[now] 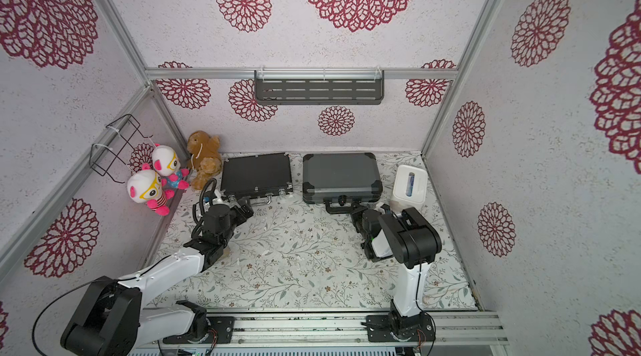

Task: Open the poker set cases
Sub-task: Pick up the poker set case from the center of the board.

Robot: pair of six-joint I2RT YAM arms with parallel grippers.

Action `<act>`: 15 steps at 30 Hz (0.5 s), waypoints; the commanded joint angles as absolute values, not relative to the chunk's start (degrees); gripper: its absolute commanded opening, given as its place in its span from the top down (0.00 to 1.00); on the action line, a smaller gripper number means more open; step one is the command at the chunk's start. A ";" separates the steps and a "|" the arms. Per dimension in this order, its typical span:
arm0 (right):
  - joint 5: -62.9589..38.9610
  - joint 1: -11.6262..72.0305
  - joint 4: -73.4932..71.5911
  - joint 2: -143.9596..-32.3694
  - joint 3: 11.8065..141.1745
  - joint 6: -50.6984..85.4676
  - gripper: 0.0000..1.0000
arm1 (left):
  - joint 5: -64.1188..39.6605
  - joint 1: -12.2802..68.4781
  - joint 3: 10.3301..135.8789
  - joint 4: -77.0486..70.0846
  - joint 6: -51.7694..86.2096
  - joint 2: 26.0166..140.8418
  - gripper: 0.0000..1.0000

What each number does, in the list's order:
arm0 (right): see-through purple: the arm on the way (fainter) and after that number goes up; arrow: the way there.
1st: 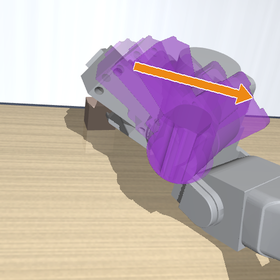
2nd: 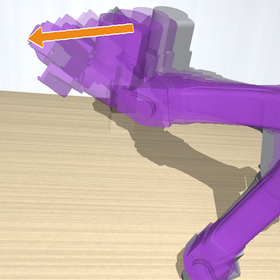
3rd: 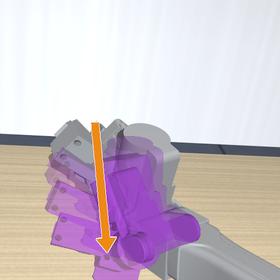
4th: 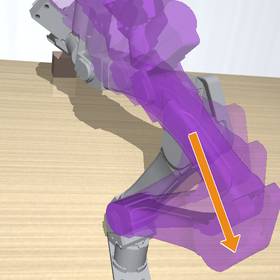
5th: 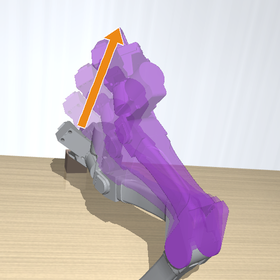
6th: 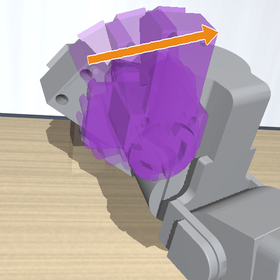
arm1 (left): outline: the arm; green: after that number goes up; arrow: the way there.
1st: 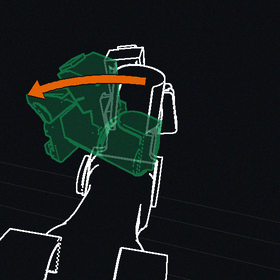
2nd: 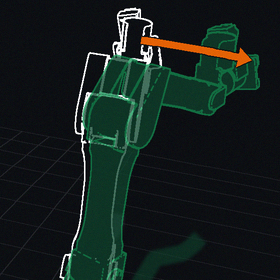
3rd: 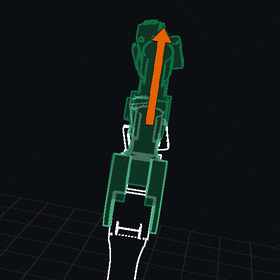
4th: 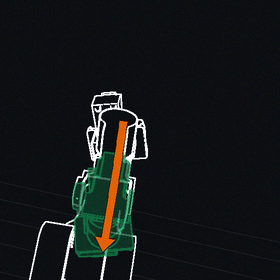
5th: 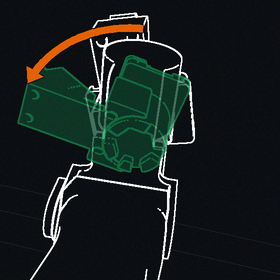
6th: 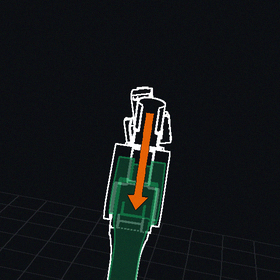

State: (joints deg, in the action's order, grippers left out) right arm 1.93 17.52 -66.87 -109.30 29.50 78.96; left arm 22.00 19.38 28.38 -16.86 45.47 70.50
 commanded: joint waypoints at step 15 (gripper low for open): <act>-7.40 17.77 -45.02 -103.51 41.02 61.80 1.00 | 12.13 20.83 30.04 -32.96 42.07 69.20 0.08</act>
State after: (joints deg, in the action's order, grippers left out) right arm -3.55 16.97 -46.11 -106.39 40.29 74.39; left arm 23.88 18.65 28.25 -22.76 44.60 67.61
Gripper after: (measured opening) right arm 0.230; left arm 0.926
